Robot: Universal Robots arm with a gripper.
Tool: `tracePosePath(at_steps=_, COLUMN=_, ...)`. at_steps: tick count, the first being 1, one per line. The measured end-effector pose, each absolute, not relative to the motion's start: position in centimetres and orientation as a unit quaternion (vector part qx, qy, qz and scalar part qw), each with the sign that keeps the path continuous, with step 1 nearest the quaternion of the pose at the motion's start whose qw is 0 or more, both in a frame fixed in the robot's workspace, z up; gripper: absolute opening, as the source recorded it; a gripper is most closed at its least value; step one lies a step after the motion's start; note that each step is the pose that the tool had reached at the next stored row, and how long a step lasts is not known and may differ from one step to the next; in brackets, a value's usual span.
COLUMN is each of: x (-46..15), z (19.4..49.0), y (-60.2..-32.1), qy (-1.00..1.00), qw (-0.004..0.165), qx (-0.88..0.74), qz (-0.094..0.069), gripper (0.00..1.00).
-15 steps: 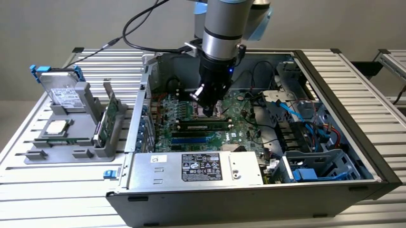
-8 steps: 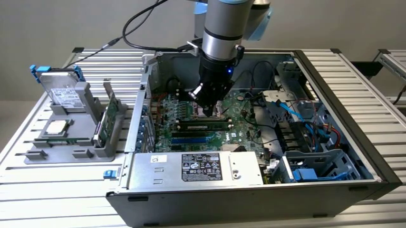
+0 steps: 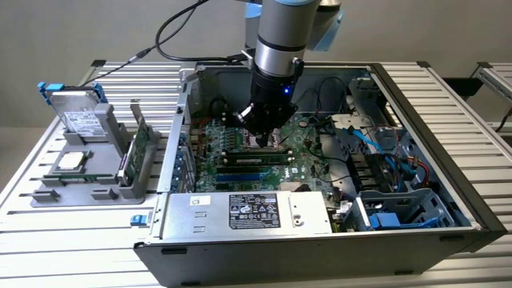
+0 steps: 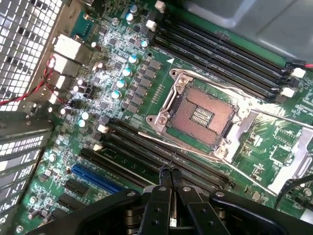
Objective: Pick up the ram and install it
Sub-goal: 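Press down the ram until it locks into place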
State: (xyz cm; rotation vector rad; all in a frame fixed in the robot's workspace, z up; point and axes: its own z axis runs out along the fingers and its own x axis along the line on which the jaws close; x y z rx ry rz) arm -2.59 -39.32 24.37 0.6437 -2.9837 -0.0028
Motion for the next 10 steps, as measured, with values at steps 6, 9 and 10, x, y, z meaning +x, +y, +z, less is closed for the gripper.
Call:
tracePosePath(at_steps=6, x=-2.59, z=24.35, y=-39.32, qy=-0.984, qw=0.045, qx=0.173, qz=0.001, gripper=0.10)
tracePosePath(at_steps=9, x=-2.59, z=24.34, y=-39.32, qy=-0.987, qw=0.045, qx=0.154, qz=0.001, gripper=0.10)
tracePosePath(at_steps=10, x=-2.59, z=24.34, y=-39.32, qy=-0.988, qw=0.045, qx=0.148, qz=0.002, gripper=0.10)
